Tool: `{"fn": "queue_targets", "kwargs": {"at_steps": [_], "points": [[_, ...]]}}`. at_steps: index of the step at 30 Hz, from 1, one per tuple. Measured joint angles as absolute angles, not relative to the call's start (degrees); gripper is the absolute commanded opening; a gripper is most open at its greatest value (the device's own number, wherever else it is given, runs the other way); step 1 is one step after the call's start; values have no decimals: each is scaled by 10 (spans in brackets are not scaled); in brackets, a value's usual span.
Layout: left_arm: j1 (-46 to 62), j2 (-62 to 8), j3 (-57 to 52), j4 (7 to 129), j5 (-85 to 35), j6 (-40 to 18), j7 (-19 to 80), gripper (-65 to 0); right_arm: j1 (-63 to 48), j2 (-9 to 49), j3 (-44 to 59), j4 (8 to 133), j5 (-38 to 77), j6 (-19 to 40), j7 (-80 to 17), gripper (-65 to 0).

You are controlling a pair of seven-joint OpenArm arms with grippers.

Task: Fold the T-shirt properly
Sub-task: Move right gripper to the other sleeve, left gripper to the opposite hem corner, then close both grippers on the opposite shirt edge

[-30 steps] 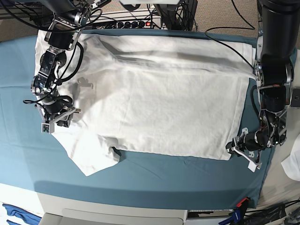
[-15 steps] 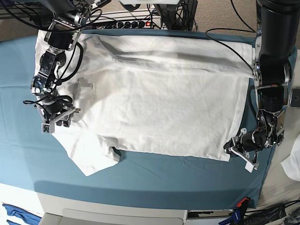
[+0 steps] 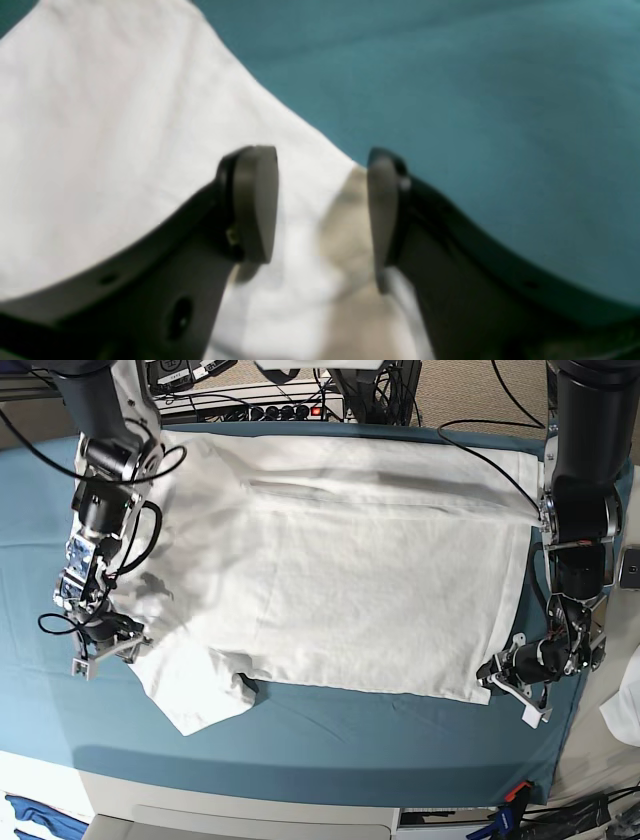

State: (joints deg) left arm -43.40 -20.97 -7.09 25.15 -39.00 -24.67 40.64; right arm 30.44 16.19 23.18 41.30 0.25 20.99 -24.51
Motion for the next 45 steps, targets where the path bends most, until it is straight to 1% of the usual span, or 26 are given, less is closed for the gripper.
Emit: {"fn": "queue_targets", "kwargs": {"at_steps": [3, 6, 12, 15, 21, 25, 29, 38, 39, 42, 45], "points": [[-434, -210, -71, 251, -389, -247, 406, -650, 317, 162, 232, 384, -2, 210, -220, -360], [-434, -210, -71, 251, -388, -249, 406, -650, 317, 162, 232, 381, -38, 206, -203, -360], [-434, -210, -71, 251, -389, -251, 406, -650, 314, 180, 232, 381, -47, 148, -207, -360], [-434, -210, -71, 251, -388, -251, 406, -650, 308, 191, 232, 381, -46, 148, -208, -360], [-434, -211, -71, 251, -389, -251, 406, -650, 295, 183, 232, 383, -31, 149, -194, -360], [-434, -209, -71, 251, -388, -251, 406, -650, 287, 177, 232, 386, -29, 170, -179, -360], [-434, -210, -71, 251, -388, -251, 406, -650, 287, 171, 232, 386, -2, 208, -177, -360], [-434, -210, -71, 251, -389, -251, 406, -650, 286, 171, 232, 386, 5, 219, -177, -360], [-434, -210, -71, 251, -389, -251, 406, -650, 286, 171, 232, 386, 5, 226, -178, -360], [-434, -210, -71, 251, -388, -251, 406, -650, 285, 171, 232, 386, 7, 271, -178, -360], [-434, -210, -71, 251, -388, -251, 406, -650, 284, 170, 232, 386, 30, 282, -180, -360]]}}
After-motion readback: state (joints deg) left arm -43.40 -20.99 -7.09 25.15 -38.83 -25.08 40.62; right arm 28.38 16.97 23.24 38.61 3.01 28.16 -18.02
